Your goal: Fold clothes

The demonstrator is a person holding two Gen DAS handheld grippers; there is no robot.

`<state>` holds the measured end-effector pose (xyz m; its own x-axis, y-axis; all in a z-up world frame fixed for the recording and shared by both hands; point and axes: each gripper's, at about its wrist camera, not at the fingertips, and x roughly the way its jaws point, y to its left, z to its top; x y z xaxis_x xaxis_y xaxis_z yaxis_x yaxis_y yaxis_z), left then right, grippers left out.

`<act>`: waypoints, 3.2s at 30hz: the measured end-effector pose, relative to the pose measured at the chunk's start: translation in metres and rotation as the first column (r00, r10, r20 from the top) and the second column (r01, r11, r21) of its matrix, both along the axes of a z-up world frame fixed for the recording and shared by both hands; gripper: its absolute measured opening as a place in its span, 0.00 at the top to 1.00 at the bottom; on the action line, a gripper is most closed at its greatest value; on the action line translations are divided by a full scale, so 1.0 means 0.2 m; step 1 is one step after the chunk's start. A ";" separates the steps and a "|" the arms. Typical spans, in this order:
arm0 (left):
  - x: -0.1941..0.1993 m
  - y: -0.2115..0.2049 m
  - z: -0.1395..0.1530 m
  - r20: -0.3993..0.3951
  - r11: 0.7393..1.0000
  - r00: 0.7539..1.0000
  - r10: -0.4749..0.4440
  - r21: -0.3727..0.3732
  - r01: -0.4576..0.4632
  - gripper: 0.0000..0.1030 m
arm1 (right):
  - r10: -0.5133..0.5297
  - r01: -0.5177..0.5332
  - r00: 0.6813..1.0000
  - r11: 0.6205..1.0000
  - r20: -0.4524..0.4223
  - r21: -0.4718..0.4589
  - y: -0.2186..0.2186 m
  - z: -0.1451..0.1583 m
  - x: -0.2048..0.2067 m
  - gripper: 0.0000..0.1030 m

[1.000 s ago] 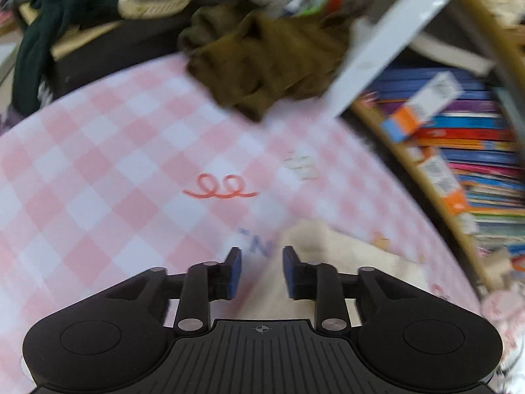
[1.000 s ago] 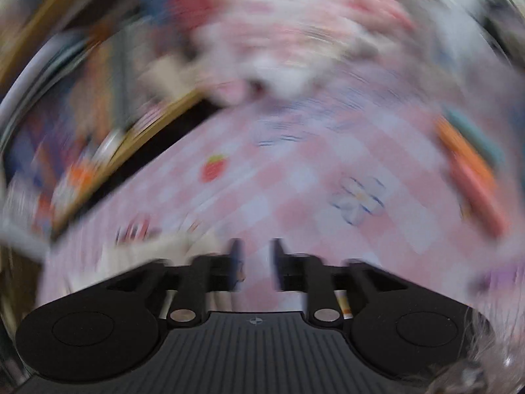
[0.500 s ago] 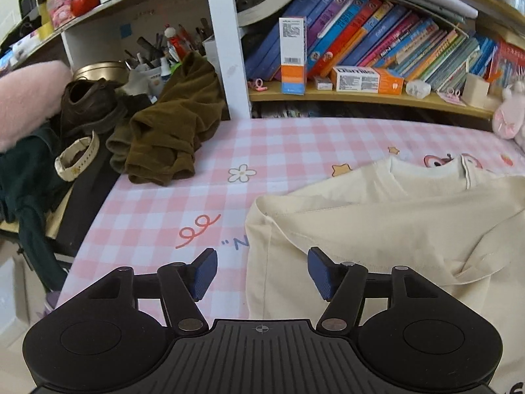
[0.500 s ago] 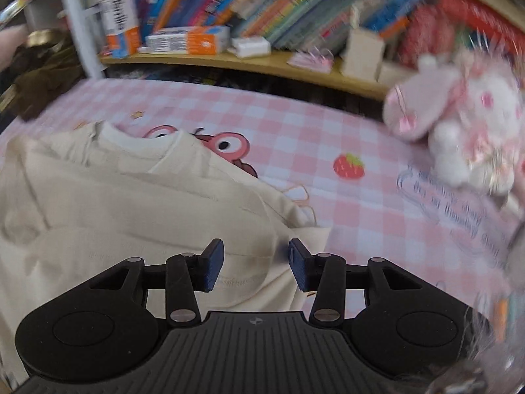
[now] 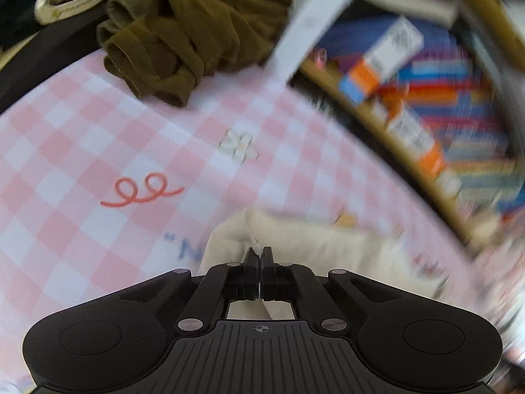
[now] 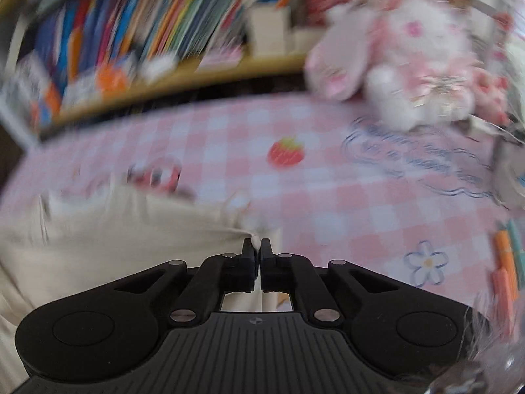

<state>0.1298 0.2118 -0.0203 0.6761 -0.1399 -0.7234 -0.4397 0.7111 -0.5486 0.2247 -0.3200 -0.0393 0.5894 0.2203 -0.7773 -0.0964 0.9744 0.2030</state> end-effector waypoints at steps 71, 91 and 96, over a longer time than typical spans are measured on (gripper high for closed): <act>-0.34 -0.74 -0.02 -0.129 0.638 0.806 -0.578 0.544 0.545 0.53 | 0.387 -0.283 0.889 0.885 0.246 -0.369 0.60 0.24 0.30 0.56; 0.18 -0.15 0.01 -0.115 0.724 0.913 -0.391 0.574 0.382 0.54 | 0.288 -0.279 0.957 0.946 0.036 -0.165 0.04 0.01 0.27 0.59; 0.29 -0.13 -0.06 -0.105 0.747 0.902 -0.419 0.525 0.408 0.54 | 0.262 -0.260 0.965 0.945 -0.019 -0.198 0.03 -0.04 0.33 0.66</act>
<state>0.1885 0.1851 -0.0327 0.6552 -0.0142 -0.7554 -0.0286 0.9986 -0.0435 0.2913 -0.3149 -0.0478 0.5374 0.2100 -0.8168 -0.3533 0.9355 0.0081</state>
